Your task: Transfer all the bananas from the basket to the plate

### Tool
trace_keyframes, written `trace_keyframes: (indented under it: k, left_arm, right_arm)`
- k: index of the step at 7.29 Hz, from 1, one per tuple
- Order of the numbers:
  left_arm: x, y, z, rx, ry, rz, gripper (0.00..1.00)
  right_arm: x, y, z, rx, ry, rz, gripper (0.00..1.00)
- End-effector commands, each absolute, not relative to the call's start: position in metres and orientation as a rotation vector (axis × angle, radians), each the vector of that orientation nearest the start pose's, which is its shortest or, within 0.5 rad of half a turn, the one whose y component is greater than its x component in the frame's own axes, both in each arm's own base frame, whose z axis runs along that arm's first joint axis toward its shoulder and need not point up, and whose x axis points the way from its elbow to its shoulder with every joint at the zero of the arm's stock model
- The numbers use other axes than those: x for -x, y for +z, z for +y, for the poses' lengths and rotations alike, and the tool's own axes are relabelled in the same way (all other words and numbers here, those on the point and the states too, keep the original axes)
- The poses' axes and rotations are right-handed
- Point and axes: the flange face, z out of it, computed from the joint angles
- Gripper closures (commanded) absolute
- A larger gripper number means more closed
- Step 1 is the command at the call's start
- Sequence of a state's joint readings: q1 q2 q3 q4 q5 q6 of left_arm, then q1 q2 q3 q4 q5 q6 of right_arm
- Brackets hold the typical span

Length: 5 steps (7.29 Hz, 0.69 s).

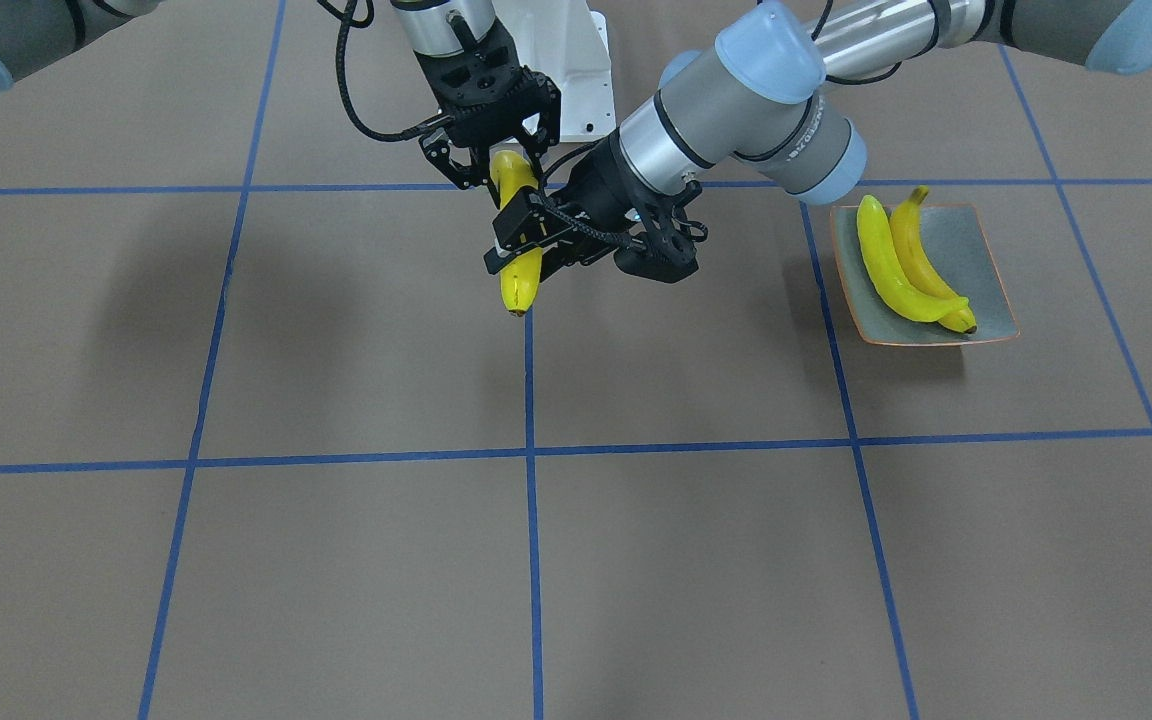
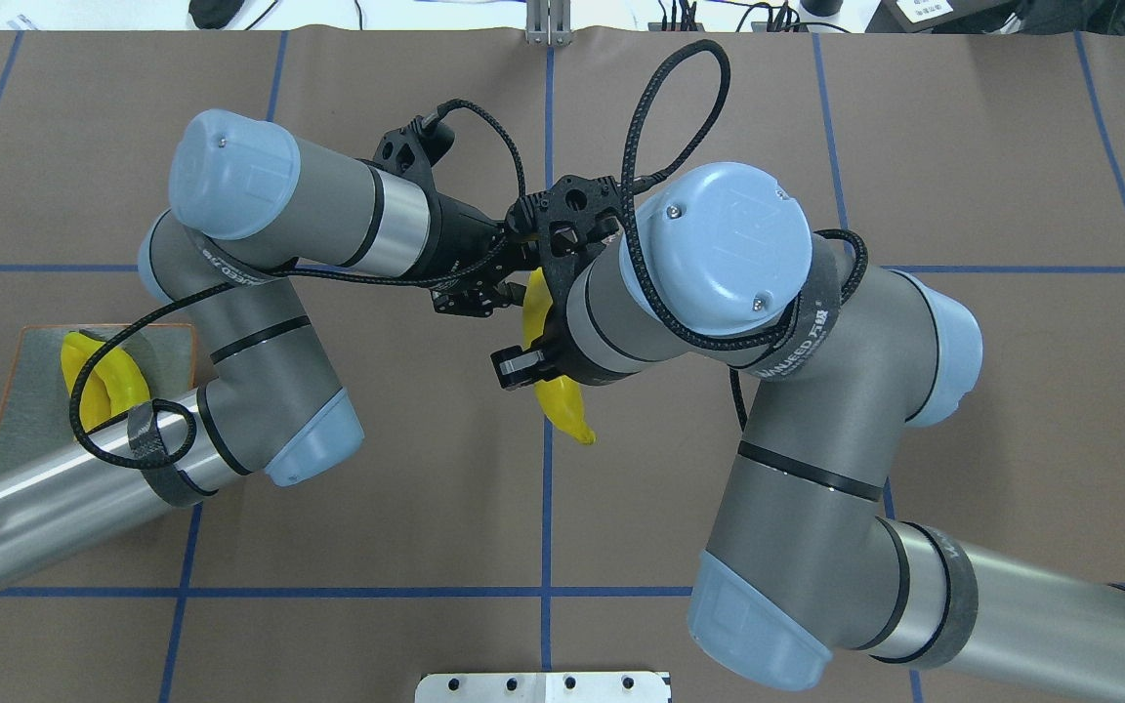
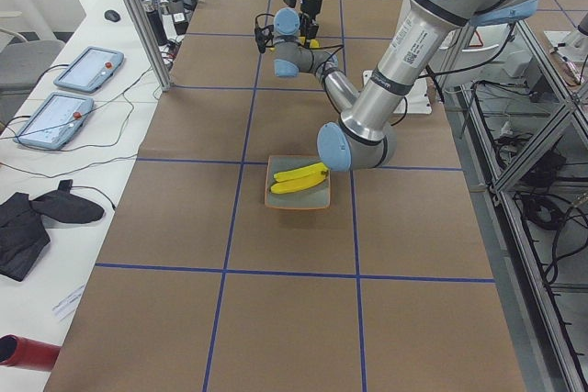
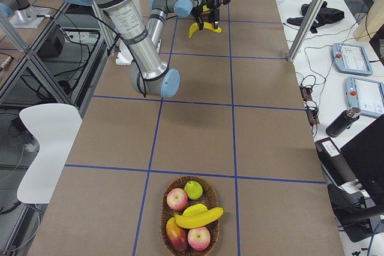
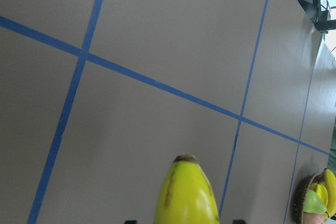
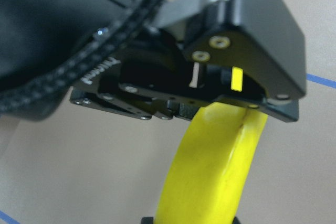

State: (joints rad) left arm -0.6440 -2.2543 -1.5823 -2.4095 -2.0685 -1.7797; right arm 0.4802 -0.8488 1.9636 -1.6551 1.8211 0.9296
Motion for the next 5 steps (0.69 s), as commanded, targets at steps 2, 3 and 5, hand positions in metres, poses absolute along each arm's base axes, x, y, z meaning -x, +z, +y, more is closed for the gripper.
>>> trace_keyframes:
  k: [2, 3, 5]
  left_arm:
    - [-0.4793, 0.1425, -0.4609, 0.067, -0.287, 1.548, 0.60]
    - [-0.4800, 0.1435, -0.4601, 0.068, -0.286, 1.547, 0.84]
    - [-0.4805, 0.1471, -0.4603, 0.071, -0.287, 1.541, 1.00]
  right_arm:
    - [0.4715, 0.0932, -0.3672, -0.354, -0.275, -0.992, 1.00]
    - [0.4710, 0.0928, -0.3669, -0.355, -0.276, -0.993, 1.00]
    - [0.4712, 0.0936, -0.3667, -0.351, -0.276, -0.993, 0.45]
